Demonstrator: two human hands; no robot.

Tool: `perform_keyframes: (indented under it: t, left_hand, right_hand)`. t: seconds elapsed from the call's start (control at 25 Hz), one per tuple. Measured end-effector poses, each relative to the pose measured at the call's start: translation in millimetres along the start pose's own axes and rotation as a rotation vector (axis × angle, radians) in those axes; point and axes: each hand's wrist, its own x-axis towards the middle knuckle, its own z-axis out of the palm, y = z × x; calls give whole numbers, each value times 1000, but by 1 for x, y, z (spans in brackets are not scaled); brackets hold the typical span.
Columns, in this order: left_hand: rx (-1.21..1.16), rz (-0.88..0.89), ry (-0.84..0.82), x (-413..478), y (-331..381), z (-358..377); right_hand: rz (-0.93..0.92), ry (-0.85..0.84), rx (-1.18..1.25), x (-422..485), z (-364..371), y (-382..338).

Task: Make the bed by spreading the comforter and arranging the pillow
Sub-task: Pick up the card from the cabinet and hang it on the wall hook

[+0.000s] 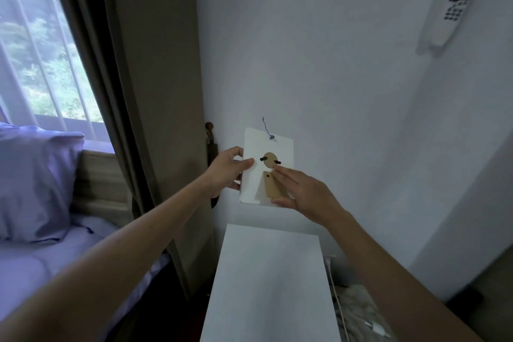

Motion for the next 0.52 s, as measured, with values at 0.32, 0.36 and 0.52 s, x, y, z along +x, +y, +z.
perform_keyframes:
  t: [0.32,0.36,0.52]
  left_hand:
    - [699,291,210,-17,-17,16]
    - [767,330,221,-20,-21,24]
    - [991,410,202,-26,-40,55]
  right_hand:
    - [574,-10,1060,20,-8,-11]
    - [638,-14,1204,25,-12,-12]
    - [715,5,1257,32,-16,-13]
